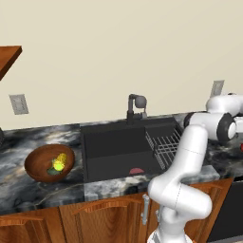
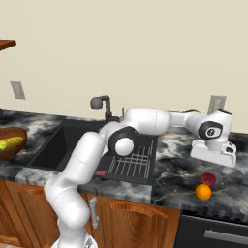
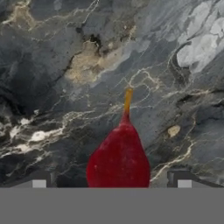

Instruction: There is a mixed pile of frozen fruits and vegetables on the counter. Locate all the frozen vegetables and place the items in a bowl on the counter. Take all the frozen fruits and defrost them in a running sink.

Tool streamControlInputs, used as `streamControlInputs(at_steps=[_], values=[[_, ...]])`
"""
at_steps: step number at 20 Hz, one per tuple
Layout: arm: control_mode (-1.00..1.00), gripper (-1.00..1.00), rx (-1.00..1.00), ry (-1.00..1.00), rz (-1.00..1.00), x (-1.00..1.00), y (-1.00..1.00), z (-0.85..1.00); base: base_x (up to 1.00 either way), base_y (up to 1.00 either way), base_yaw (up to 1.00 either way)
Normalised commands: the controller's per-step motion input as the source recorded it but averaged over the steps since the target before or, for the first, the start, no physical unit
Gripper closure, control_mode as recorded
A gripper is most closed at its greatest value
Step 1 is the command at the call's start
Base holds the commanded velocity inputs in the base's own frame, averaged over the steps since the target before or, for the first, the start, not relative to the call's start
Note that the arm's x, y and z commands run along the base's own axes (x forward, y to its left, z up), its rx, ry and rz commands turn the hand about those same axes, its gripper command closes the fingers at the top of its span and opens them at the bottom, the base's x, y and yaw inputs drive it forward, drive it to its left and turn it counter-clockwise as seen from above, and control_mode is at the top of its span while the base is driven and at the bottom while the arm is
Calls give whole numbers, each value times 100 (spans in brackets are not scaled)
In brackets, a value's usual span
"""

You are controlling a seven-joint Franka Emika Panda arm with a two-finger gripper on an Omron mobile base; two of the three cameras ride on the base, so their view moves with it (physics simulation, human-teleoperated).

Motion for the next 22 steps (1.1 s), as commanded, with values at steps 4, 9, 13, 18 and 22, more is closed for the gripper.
streamControlInputs(at_steps=[4,9,13,18,22], values=[[-100,-100,-1,18,-9,-2,-4,-25,0,0,0],[-100,-100,0,18,-3,1,-23,-17,0,0,0],[-100,-100,0,14,-1,2,-31,-6,0,0,0],[-100,-100,0,18,-6,-4,-4,-10,0,0,0],[-100,-100,1,7,-15,-6,14,-21,0,0,0]])
